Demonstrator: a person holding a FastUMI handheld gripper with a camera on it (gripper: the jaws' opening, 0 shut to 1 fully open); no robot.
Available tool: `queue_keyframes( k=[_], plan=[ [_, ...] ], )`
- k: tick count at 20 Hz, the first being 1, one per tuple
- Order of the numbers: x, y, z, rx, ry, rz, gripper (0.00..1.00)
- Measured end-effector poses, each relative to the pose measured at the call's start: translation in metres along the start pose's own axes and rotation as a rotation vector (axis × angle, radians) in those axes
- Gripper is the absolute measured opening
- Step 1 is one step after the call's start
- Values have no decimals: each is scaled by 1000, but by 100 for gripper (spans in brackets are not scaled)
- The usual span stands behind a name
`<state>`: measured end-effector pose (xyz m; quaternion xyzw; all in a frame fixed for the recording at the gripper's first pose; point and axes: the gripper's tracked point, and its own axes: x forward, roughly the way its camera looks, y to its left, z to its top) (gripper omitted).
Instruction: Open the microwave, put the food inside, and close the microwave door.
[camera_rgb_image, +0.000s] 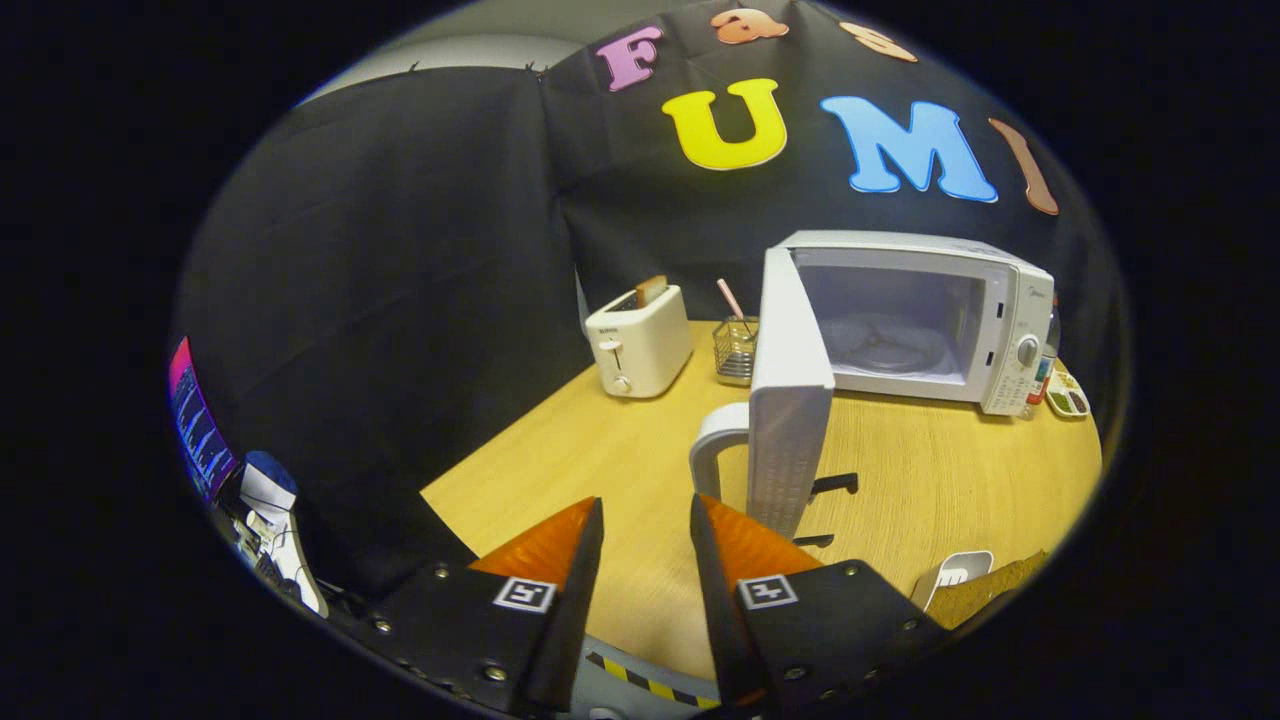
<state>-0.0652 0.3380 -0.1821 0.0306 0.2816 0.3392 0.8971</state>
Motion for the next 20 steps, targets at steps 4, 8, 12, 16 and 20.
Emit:
queue_keyframes(
  k=[4,8,12,16,20],
  plan=[
    [-45,-12,42,15,-104,-8,99],
    [-80,-55,68,122,-145,-39,99],
    [-105,-126,69,209,-120,-102,98],
    [-128,-183,52,295,-69,-155,98],
    [-141,-220,16,311,46,-184,98]
  ],
)
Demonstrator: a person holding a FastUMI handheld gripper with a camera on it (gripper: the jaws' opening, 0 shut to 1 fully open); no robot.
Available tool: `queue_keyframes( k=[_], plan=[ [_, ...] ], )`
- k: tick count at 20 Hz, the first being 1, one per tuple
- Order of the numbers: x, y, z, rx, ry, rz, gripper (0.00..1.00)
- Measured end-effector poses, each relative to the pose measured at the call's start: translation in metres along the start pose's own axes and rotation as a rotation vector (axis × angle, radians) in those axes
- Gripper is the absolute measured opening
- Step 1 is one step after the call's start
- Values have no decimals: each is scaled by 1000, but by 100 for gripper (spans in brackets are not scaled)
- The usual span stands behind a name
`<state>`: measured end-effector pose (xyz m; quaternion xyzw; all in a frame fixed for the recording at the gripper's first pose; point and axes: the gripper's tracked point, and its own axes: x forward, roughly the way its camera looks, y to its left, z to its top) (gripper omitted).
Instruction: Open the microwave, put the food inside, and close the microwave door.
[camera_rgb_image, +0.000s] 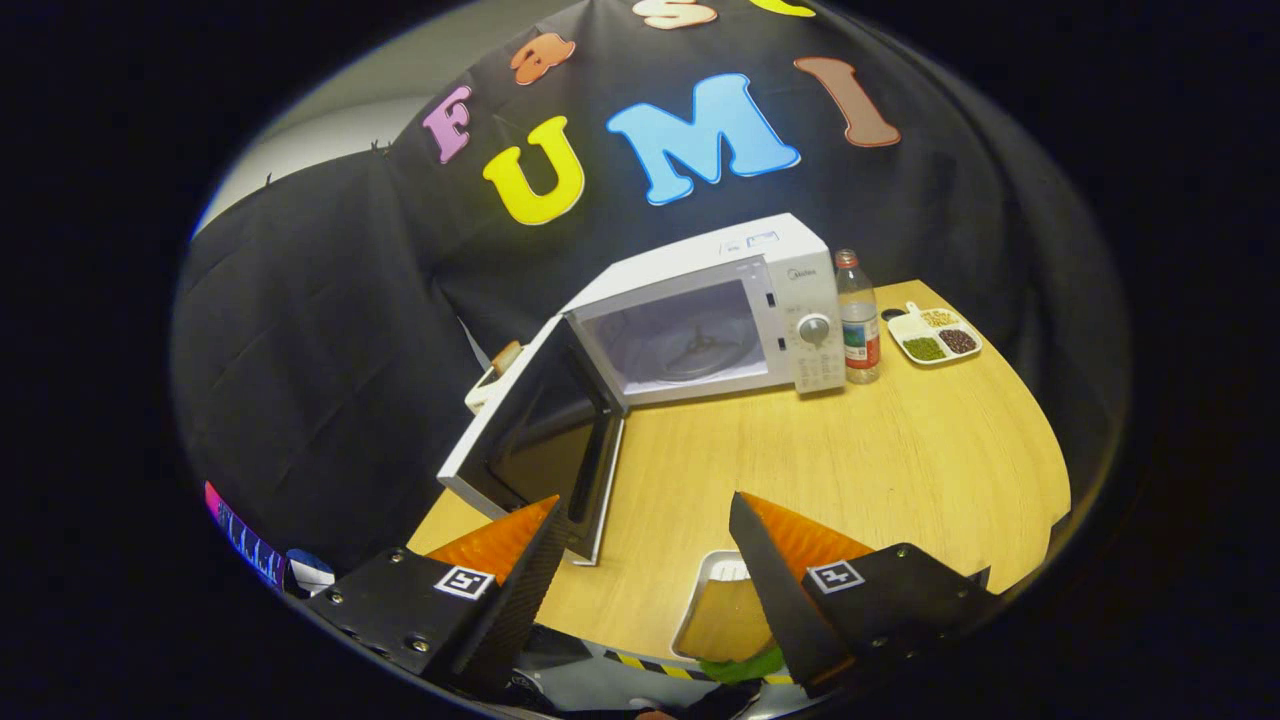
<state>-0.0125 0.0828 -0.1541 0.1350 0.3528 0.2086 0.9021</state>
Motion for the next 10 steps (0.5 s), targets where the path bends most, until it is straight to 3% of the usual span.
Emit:
queue_keyframes(
  k=[5,10],
  plan=[
    [4,-51,-39,25,126,-72,98],
    [9,-77,-83,116,271,-82,98]
  ],
)
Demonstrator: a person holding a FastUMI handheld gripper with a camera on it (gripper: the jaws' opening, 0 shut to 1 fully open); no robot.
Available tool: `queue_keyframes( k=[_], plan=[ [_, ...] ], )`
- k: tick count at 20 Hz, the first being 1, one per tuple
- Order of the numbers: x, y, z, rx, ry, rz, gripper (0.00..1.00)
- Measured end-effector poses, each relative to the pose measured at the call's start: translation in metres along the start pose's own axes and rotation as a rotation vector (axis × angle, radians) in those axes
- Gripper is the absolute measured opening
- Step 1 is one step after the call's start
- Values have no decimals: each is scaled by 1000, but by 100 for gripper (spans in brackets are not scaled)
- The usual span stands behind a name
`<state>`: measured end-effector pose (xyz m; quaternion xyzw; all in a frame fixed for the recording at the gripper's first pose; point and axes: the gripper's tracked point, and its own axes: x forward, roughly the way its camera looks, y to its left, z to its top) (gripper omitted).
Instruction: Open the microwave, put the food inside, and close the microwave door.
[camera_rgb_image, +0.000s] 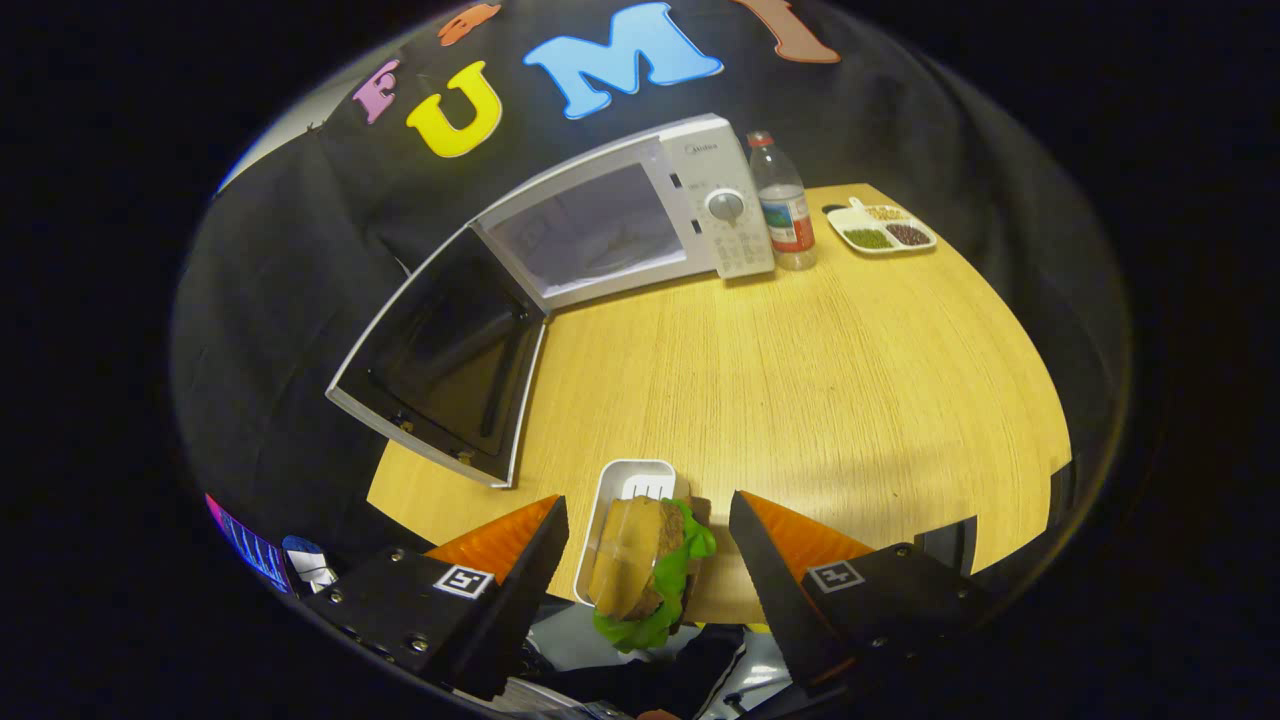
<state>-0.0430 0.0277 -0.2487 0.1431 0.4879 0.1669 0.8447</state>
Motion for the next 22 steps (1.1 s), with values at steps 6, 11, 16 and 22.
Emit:
queue_keyframes(
  k=[6,11,16,22],
  plan=[
    [11,3,-33,138,124,83,86],
    [15,6,-38,247,175,118,32],
    [-8,25,-14,239,114,156,32],
    [-6,56,53,301,-21,244,32]
  ],
)
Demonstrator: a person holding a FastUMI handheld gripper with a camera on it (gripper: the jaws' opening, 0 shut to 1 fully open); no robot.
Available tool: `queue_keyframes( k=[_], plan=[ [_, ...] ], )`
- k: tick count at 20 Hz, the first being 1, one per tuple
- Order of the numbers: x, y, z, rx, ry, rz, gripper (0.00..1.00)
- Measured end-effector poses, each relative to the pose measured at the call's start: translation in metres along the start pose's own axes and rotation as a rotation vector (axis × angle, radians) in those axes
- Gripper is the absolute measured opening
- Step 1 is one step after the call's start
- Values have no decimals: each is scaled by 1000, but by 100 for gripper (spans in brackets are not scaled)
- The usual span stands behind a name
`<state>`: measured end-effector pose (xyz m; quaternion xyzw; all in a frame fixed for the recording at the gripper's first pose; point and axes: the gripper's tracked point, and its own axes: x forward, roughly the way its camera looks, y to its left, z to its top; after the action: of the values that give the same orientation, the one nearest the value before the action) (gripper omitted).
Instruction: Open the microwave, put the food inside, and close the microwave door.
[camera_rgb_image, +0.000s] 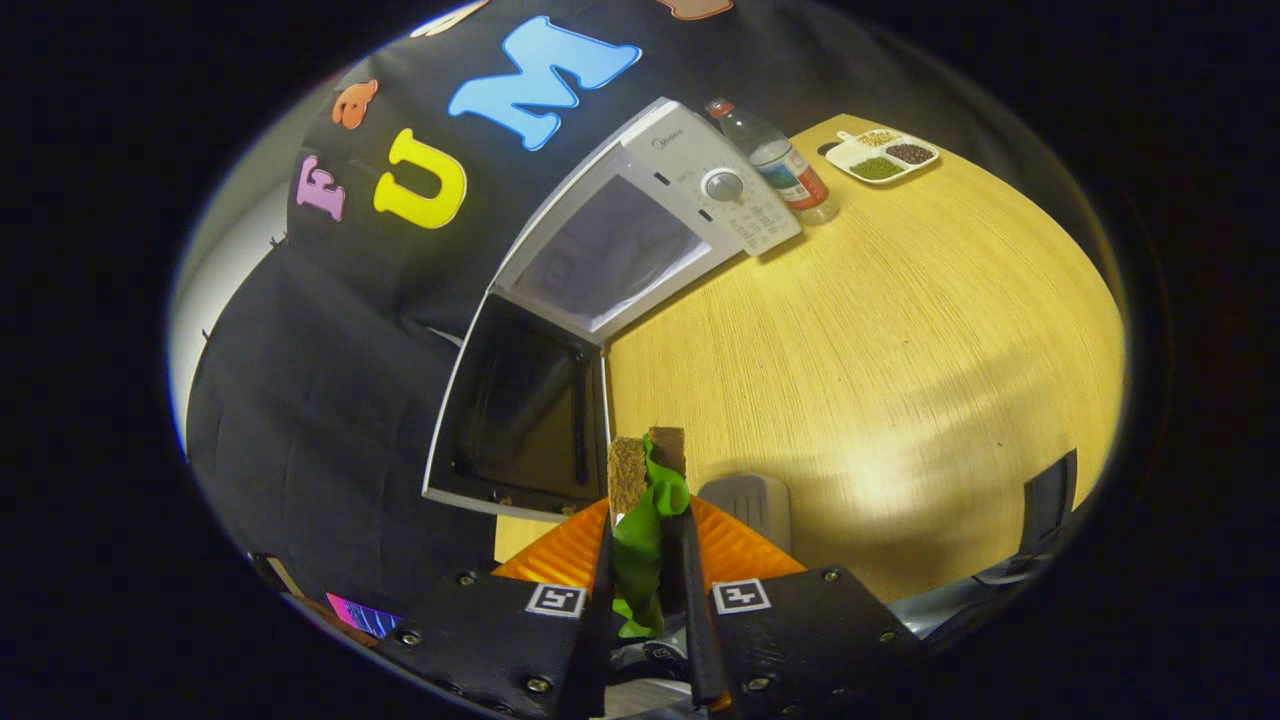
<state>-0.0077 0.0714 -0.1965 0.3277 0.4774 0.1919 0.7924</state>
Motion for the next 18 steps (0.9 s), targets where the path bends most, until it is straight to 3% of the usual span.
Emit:
queue_keyframes(
  k=[8,11,18],
  plan=[
    [59,40,72,-15,-209,39,32],
    [81,57,99,29,-297,82,32],
    [140,64,143,116,-421,89,31]
  ],
)
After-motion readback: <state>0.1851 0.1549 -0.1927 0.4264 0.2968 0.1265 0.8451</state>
